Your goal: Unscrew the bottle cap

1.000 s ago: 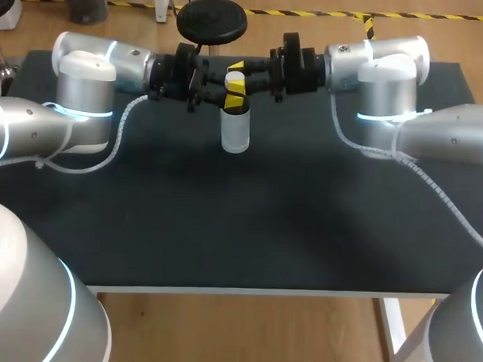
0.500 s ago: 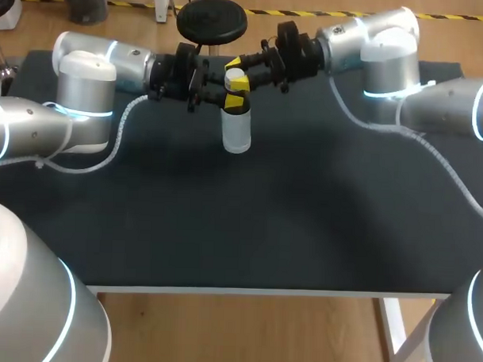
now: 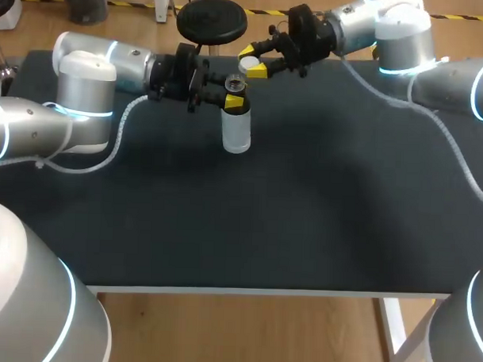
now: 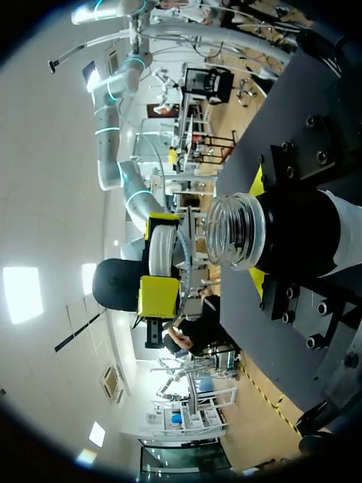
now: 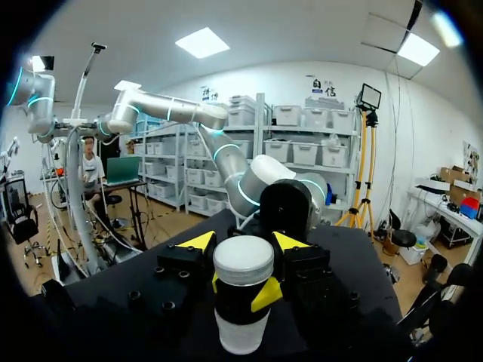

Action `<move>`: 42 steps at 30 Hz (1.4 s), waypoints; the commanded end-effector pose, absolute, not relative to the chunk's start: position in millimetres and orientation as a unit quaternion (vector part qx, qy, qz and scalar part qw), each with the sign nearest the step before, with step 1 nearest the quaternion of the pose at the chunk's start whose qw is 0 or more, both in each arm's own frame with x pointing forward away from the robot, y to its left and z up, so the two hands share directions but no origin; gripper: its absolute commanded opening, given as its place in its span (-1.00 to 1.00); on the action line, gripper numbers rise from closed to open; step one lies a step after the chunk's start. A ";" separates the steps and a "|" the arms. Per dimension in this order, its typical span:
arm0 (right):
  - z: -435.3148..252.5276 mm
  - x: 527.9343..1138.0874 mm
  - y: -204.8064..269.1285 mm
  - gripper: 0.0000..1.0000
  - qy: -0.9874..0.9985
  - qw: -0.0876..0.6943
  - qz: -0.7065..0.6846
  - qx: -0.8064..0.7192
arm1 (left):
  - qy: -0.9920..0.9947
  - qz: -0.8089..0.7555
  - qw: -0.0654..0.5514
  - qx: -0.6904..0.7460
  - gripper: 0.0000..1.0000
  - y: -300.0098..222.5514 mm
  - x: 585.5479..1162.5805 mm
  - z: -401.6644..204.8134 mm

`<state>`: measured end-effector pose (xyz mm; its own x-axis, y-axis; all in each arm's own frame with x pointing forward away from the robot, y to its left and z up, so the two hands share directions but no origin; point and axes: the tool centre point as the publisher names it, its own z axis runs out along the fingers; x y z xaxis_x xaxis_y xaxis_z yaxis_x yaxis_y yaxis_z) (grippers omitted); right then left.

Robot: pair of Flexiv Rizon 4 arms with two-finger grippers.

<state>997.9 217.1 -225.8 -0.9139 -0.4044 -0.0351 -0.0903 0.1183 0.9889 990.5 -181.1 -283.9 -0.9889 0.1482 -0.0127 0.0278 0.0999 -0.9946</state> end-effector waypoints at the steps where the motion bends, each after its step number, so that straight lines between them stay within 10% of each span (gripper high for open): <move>1: -234.9 1001.5 190.8 -1.00 -0.745 0.121 -0.638 0.155 | -0.740 0.668 0.046 -0.060 -1.00 -180.5 990.9 -283.7; 42: -404.9 1021.3 63.6 -1.00 -0.763 0.141 -0.629 0.047 | -0.740 0.668 0.046 -0.060 -1.00 -180.5 990.9 -283.7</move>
<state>1015.9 64.9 -402.4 -0.9611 -0.2306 0.1520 0.1039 0.2081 0.9726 990.4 -181.1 -283.9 -0.9889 0.1482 -0.0127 0.0277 0.0999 -0.9946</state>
